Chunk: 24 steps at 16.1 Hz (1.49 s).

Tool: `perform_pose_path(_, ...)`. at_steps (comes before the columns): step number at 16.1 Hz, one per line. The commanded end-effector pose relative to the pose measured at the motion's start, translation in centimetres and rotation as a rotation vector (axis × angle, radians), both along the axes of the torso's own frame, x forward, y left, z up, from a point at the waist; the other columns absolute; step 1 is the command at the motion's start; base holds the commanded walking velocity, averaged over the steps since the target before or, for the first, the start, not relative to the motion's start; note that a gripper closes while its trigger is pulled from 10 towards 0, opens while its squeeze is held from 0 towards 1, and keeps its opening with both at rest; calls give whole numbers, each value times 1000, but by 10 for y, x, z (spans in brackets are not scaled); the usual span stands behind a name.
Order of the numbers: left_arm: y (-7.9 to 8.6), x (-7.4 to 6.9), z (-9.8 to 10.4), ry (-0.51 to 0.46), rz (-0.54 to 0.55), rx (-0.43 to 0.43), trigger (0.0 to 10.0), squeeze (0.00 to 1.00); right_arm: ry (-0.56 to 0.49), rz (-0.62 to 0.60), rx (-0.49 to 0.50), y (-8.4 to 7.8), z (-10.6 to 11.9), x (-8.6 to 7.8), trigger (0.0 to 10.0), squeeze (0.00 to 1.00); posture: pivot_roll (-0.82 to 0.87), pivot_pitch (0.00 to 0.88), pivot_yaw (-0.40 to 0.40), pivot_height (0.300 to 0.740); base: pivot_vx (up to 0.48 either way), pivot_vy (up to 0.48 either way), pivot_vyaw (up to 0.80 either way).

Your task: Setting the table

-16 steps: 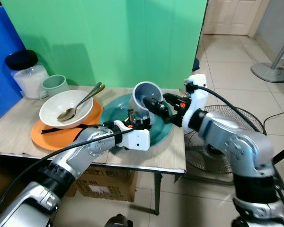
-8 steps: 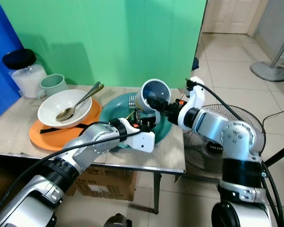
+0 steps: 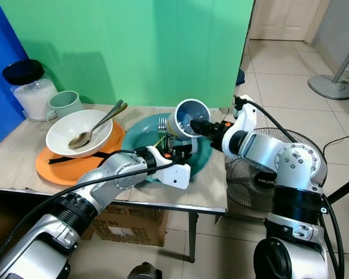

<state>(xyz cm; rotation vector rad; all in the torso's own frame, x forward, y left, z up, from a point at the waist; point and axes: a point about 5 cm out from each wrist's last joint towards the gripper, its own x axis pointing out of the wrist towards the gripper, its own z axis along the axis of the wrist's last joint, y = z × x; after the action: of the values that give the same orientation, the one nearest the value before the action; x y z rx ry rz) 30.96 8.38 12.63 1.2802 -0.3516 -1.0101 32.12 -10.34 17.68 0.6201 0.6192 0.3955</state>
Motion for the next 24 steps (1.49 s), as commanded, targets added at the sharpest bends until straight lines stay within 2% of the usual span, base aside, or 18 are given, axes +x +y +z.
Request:
perform_pose_path(1, -1, 3, 4, -22, -9, 14, 0, 0, -16, 6, -10, 2, 7, 1, 0, 0, 108, 0, 21, 727, 0, 0, 0)
perform_pose_path(6, -3, 4, 4, -15, -17, 13, 0, 0, -47, 12, -51, 3, 9, 2, 0, 0, 111, 0, 18, 727, 0, 0, 0)
perform_pose_path(22, 2, 12, 8, -25, 1, 13, 0, 0, -129, 11, -25, 8, 15, 3, 0, 0, 117, 0, 19, 727, 0, 0, 0)
perform_pose_path(23, 2, 15, 12, -32, 20, -30, 10000, 200, -155, 2, -4, 9, 19, 4, 0, 0, 117, 0, 20, 727, 0, 0, 0)
perform_pose_path(24, 2, 16, 15, -33, 21, -44, 10000, 863, -168, -5, 9, 10, 21, 6, 0, 0, 118, 0, 21, 727, 0, 0, 0)
